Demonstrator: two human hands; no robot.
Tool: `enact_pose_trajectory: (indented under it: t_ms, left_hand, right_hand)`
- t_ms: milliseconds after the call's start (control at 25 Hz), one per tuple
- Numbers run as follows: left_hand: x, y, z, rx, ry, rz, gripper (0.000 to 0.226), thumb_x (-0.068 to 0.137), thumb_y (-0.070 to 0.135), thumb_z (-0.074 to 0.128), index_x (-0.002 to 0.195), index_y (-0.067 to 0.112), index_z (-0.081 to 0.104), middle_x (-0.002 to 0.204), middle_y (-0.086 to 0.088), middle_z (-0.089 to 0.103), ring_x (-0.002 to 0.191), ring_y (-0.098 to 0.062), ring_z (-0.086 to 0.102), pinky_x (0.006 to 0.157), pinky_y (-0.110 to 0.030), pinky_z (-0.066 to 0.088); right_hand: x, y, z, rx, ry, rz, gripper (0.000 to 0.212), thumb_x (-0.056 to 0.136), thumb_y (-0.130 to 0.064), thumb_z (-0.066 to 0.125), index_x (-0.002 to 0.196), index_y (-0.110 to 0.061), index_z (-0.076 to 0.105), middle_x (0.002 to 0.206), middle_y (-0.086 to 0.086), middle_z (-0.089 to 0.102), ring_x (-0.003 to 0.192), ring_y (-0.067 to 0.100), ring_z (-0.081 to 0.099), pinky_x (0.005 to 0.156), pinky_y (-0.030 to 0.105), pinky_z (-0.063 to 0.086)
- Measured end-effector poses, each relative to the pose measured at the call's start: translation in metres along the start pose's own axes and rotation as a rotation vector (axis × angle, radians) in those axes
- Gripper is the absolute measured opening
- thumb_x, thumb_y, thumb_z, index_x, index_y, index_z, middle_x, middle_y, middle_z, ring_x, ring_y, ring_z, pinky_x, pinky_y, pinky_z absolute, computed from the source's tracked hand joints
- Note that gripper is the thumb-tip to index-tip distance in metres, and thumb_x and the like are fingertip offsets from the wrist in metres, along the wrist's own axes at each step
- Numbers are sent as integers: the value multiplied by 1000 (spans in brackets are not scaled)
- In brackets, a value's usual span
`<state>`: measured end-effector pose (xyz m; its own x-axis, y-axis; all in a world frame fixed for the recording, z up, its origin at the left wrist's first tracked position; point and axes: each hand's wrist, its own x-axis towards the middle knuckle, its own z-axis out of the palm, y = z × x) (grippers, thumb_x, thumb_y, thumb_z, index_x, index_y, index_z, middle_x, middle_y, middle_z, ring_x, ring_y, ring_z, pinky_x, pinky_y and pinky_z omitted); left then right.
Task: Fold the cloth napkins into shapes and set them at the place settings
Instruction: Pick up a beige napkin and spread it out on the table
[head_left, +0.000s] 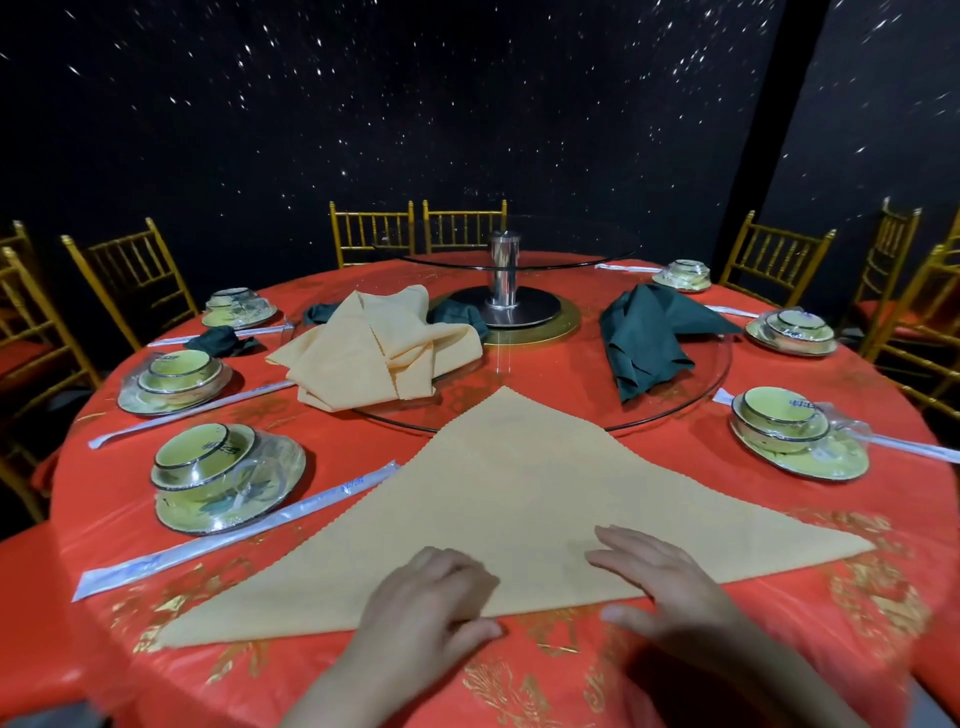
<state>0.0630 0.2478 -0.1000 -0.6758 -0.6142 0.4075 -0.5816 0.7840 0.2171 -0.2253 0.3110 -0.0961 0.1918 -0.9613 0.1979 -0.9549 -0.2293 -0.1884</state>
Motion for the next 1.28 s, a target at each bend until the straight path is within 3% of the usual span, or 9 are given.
enact_pose_trajectory:
  t_ms: [120,280,440,560,720,880,1080,1200,1280]
  left_hand:
    - [-9,-14,-5,51,-69,2,30,78,61,47,86,37,62,85,24,61,78,1,59,57,-14,45]
    - [-9,-4,-6,78,-33,18,24,79,51,49,75,34,66,84,21,64,73,-5,62,52,-16,48]
    - [5,26,-4,76,-28,-63,30,84,49,42,97,34,65,108,16,64,99,-11,61,83,-28,49]
    - [33,43,7,5,-119,-268,64,83,48,9,131,32,49,145,13,40,139,-15,28,112,-39,21]
    - [42,42,29,92,-307,-281,80,74,50,-9,148,35,18,158,10,10,145,-15,4,114,-49,8]
    - [40,42,32,139,-440,-292,58,95,56,14,149,38,5,159,9,-3,145,-15,-7,114,-53,-1]
    - [45,45,27,175,-526,-299,58,95,54,24,149,35,10,159,5,-3,145,-19,-9,113,-56,0]
    - [71,64,24,126,-487,-349,48,93,47,34,135,24,37,156,-3,11,144,-29,0,109,-59,6]
    - [93,83,33,67,-353,-282,48,96,38,33,139,18,37,157,-5,13,145,-25,4,112,-52,6]
  right_hand:
    - [-4,8,4,11,105,-47,45,92,-67,24,102,-37,55,108,-12,67,102,2,53,78,29,55]
    - [-6,-12,5,-77,101,-93,57,96,-60,18,104,-32,67,111,-10,69,103,6,62,89,24,46]
    - [-7,-49,28,-105,9,-105,48,94,-47,30,129,-26,55,137,-11,51,128,4,45,101,30,28]
    - [-2,-58,26,-145,20,-51,52,85,-42,38,130,-22,56,138,-7,51,131,6,41,102,30,26]
    - [-2,-62,34,-168,-124,-34,53,97,-45,23,129,-20,57,136,-7,53,130,7,43,101,30,26]
    - [-11,-48,21,-181,-268,95,71,95,-62,8,134,-20,51,138,-8,51,129,6,44,105,28,20]
    - [-36,-11,5,-121,-217,112,113,55,-83,-24,150,-22,-8,145,-12,-23,139,6,-21,110,20,-17]
    - [-36,-13,2,-68,-228,197,96,73,-80,-10,151,-24,-3,150,-14,-19,141,5,-19,114,25,-12]
    - [-35,-18,2,-50,-214,225,73,89,-61,7,151,-23,1,157,-8,-11,143,7,-15,114,25,-11]
